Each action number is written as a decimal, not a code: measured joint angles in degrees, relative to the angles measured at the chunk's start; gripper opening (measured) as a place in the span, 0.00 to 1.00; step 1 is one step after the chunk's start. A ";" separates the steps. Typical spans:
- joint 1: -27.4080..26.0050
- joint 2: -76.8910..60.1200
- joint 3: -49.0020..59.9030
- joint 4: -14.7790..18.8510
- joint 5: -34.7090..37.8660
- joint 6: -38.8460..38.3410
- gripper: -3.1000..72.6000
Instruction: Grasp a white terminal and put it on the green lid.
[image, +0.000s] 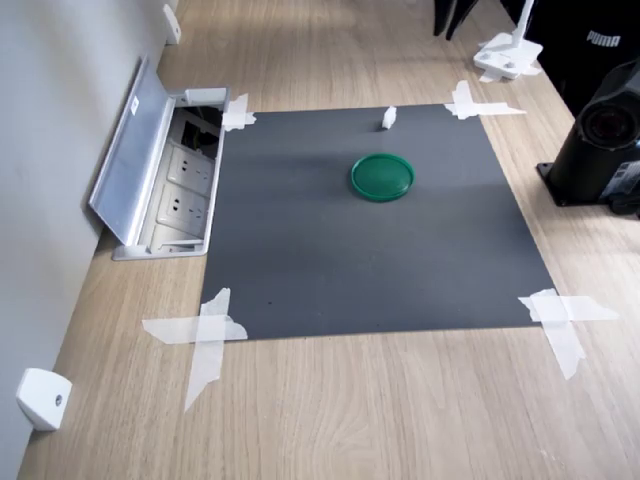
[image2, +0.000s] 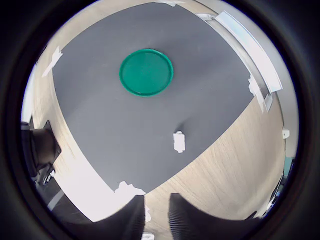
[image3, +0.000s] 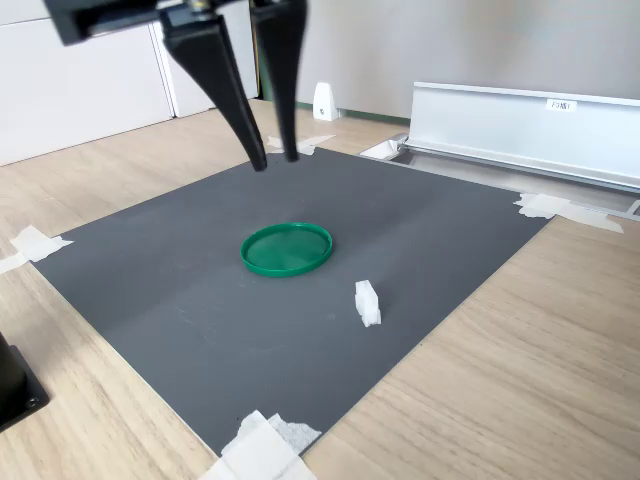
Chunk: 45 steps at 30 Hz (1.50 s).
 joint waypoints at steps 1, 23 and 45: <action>0.00 0.87 -0.28 0.00 0.00 0.70 0.45; 0.00 7.73 1.42 8.95 -14.03 -9.63 0.91; 5.31 14.21 10.29 1.93 -25.81 -1.08 0.91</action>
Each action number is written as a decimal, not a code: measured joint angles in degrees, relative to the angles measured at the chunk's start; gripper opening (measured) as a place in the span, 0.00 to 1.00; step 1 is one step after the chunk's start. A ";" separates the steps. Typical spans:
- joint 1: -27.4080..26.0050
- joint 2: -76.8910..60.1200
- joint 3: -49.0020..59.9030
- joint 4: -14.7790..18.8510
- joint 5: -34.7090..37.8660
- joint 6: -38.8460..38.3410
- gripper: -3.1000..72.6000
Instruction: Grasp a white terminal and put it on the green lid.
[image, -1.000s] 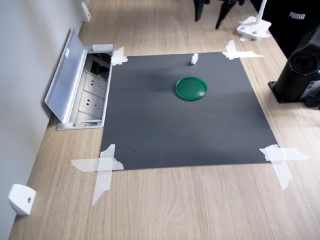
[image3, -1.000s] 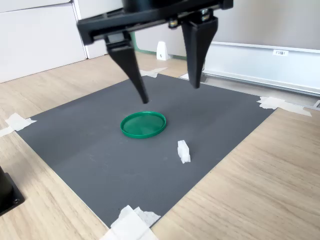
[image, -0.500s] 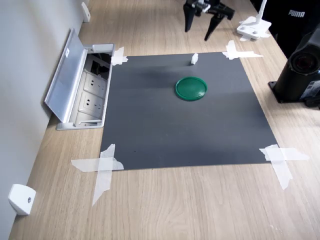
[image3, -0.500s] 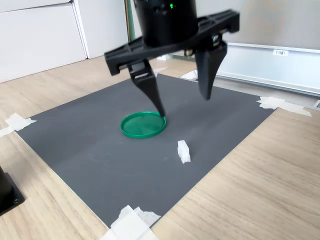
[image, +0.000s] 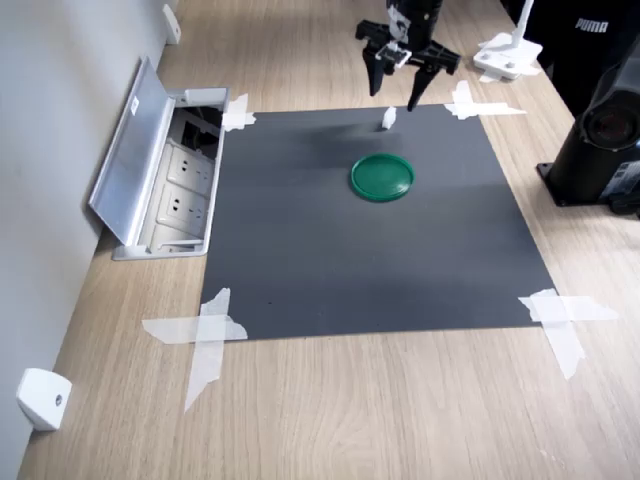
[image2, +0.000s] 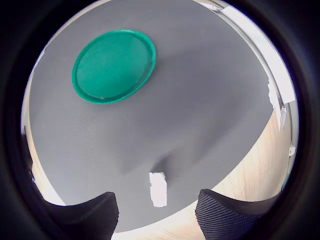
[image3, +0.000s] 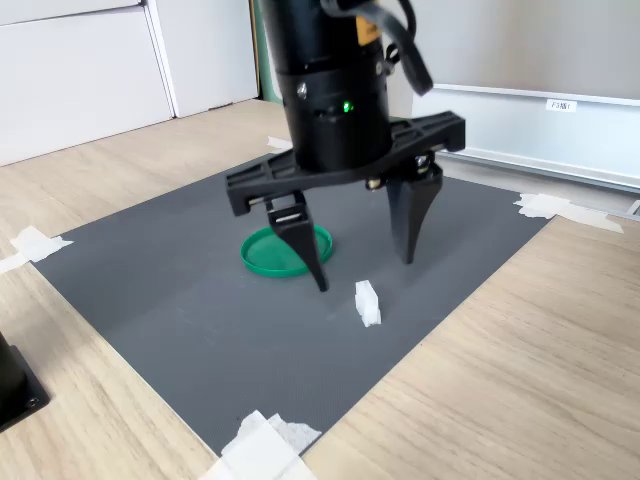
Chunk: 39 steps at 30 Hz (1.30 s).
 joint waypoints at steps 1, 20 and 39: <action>0.00 0.00 0.32 0.00 -0.20 -0.29 0.91; 0.00 4.81 1.17 0.05 -4.77 -1.24 0.88; 0.00 7.15 0.82 0.17 -5.83 -1.24 0.51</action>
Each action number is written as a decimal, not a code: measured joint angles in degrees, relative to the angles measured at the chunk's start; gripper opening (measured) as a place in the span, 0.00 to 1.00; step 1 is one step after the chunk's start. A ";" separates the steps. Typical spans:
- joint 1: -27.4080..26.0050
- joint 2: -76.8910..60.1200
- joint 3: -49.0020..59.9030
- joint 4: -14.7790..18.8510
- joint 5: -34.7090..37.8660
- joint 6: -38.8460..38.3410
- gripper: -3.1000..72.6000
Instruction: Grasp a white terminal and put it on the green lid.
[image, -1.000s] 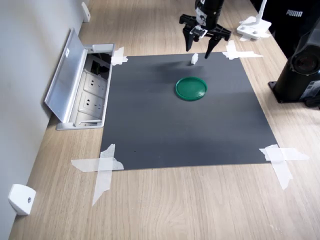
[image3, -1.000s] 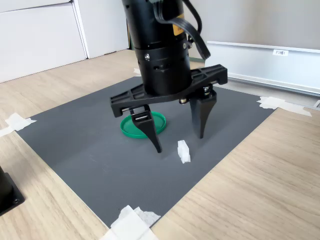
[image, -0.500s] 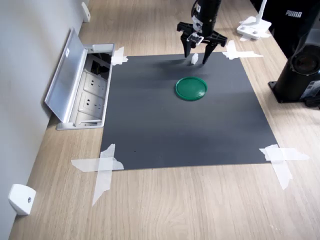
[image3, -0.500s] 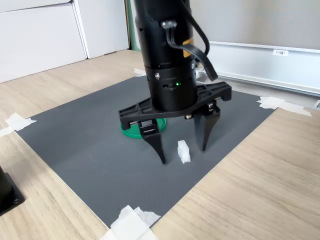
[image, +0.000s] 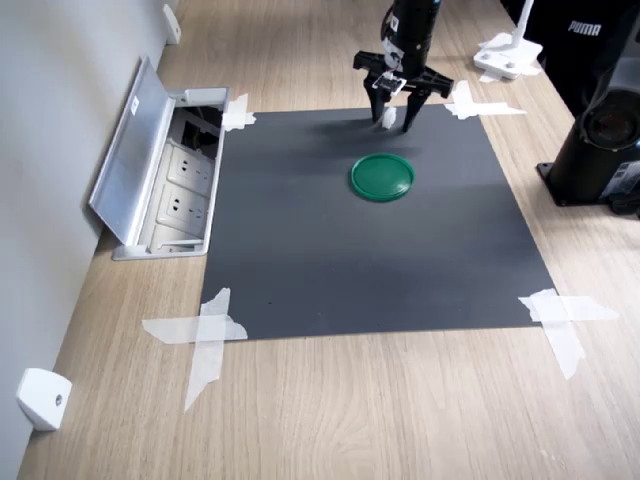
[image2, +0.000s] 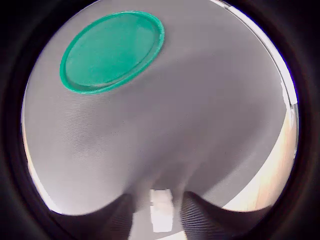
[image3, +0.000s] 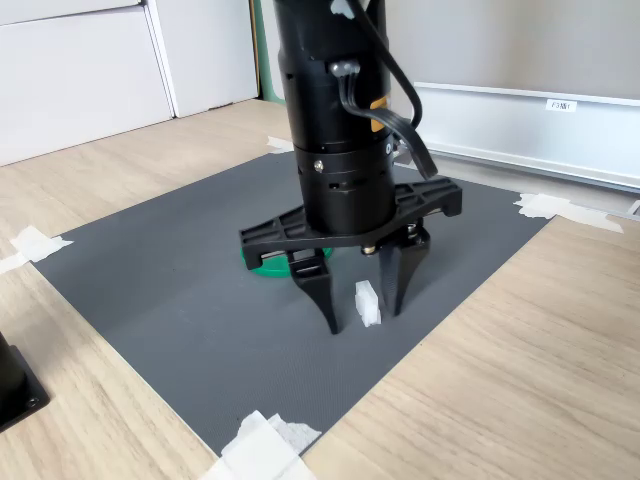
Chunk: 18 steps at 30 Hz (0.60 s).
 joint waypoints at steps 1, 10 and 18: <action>0.00 0.12 -0.32 0.00 -0.20 0.00 0.42; 0.00 -1.08 -2.22 0.06 1.11 3.59 0.15; 4.95 -12.58 -4.18 -0.09 11.89 5.82 0.15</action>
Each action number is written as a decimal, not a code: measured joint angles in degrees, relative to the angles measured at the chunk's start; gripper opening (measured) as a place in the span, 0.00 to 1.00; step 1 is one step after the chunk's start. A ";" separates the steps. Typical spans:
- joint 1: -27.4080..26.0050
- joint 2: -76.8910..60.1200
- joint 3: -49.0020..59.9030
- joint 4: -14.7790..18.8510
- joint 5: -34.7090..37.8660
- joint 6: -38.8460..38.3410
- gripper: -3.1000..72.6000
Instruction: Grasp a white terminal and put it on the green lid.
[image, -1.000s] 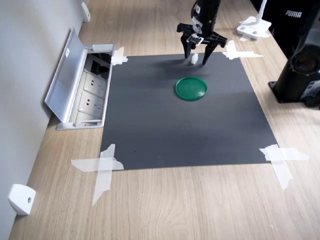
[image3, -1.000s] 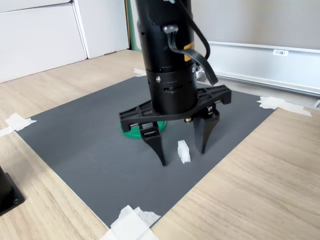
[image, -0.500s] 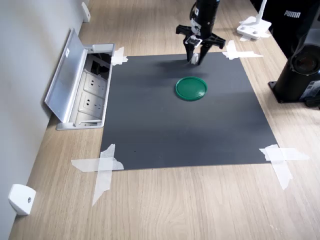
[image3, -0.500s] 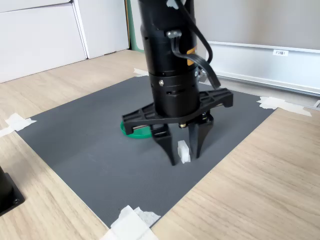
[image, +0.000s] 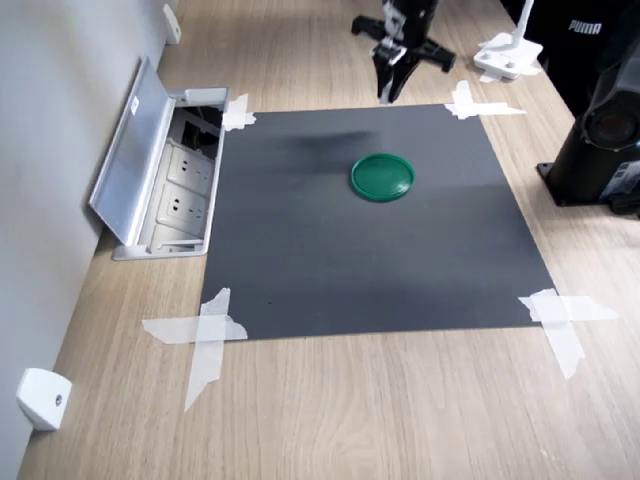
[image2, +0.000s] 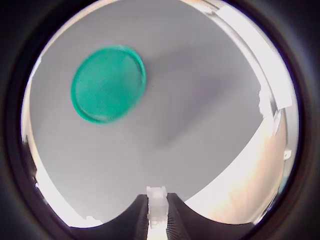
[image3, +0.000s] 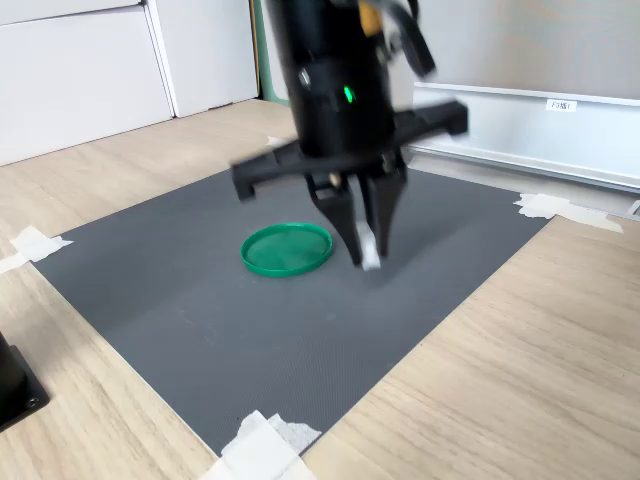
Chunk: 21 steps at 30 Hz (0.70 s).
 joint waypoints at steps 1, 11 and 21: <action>1.32 -1.46 -0.36 0.13 1.58 0.57 0.15; 14.57 -5.82 -1.25 -0.42 11.36 16.83 0.15; 24.05 -3.38 2.72 -4.54 3.16 31.11 0.15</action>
